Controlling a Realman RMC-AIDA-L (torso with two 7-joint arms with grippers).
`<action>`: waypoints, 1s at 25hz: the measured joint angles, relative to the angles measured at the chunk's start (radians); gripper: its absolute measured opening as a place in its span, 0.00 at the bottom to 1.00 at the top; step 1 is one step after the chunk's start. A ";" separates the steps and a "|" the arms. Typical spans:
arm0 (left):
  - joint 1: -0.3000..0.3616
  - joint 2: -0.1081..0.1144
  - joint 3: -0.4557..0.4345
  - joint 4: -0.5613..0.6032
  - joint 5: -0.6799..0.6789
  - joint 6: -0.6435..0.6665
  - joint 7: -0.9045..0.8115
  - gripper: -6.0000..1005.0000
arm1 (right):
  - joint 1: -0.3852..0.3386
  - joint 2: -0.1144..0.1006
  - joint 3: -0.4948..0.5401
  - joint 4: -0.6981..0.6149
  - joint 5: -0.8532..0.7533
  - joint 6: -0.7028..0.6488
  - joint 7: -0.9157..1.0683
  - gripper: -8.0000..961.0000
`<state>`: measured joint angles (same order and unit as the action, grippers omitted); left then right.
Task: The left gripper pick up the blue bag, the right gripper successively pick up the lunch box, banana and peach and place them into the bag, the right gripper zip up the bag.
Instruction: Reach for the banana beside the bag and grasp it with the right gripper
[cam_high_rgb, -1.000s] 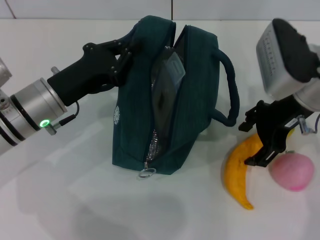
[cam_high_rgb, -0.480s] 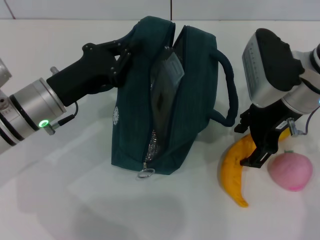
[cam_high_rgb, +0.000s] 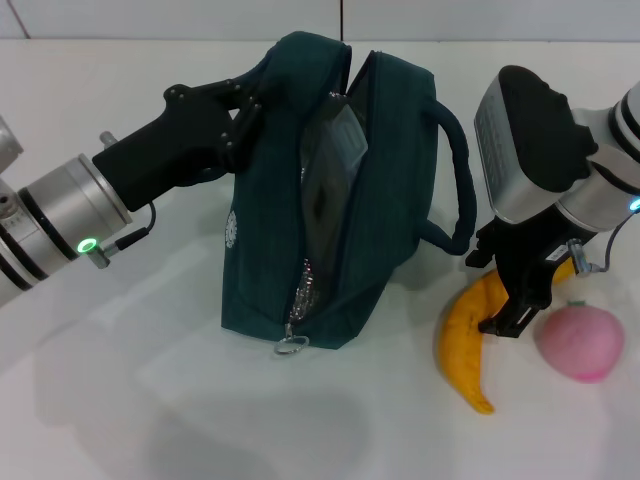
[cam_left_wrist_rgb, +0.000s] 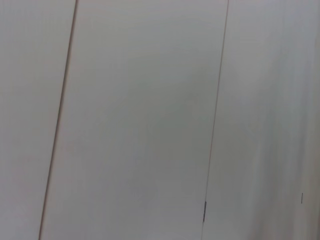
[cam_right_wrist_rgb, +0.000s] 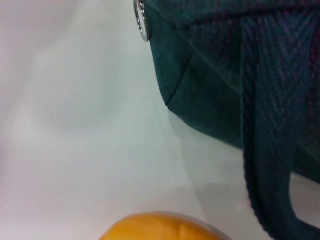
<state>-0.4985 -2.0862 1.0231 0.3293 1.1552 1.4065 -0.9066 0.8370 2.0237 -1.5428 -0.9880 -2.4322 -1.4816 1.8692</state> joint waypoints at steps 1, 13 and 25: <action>0.000 0.000 0.000 0.000 0.000 0.000 0.000 0.05 | 0.000 0.000 -0.002 0.000 -0.002 0.001 0.000 0.88; 0.001 0.001 0.000 0.001 0.000 0.000 0.000 0.05 | -0.013 0.000 -0.010 -0.106 -0.012 -0.019 0.018 0.88; 0.000 0.003 0.000 0.008 -0.008 0.000 0.000 0.06 | 0.055 0.001 -0.026 -0.102 -0.054 -0.081 0.038 0.87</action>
<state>-0.4982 -2.0829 1.0231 0.3372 1.1475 1.4066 -0.9065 0.8923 2.0252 -1.5686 -1.0902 -2.4864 -1.5630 1.9068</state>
